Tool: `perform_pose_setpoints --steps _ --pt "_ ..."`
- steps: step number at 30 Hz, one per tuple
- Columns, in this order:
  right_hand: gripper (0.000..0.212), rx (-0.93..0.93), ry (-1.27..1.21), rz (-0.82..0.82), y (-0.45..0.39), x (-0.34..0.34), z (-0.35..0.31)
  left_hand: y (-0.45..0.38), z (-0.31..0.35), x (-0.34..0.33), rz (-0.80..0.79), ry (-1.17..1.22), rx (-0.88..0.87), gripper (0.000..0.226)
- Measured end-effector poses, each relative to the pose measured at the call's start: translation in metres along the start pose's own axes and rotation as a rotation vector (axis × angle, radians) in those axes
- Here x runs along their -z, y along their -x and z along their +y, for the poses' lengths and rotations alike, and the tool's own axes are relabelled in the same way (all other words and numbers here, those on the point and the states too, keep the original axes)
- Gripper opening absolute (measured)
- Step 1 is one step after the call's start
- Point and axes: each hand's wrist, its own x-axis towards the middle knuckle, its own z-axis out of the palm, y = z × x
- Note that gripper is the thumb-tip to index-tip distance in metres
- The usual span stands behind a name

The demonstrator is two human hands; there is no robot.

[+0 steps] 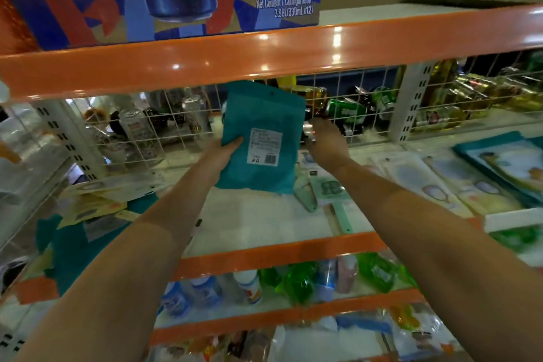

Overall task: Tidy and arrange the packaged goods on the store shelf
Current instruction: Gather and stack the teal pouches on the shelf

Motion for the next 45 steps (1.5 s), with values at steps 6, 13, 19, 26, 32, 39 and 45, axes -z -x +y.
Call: perform_pose_setpoints --steps 6,13,19,26,32,39,45 --pt "0.041 -0.211 0.141 -0.067 0.025 0.007 0.043 -0.008 -0.012 -0.045 -0.052 0.119 0.070 0.048" --pt "0.040 -0.371 0.135 -0.047 0.049 0.043 0.106 -0.006 -0.011 -0.120 -0.159 0.238 0.116 0.029" --pt "0.040 -0.462 0.185 -0.037 0.073 0.085 0.165 0.002 -0.003 -0.198 -0.260 0.187 0.152 0.036" --pt "0.038 -0.528 0.248 -0.017 0.102 0.146 0.242 0.023 0.007 -0.304 -0.368 0.199 0.200 0.039" --pt "0.040 -0.611 0.237 0.018 0.120 0.199 0.310 0.033 0.011 -0.395 -0.455 0.233 0.237 0.041" --pt "0.041 -0.683 0.254 0.004 0.142 0.228 0.382 0.055 0.008 -0.482 -0.449 0.186 0.261 0.029" --pt "0.039 -0.734 0.240 -0.006 0.141 0.242 0.428 0.051 0.009 -0.536 -0.469 0.154 0.291 0.039"
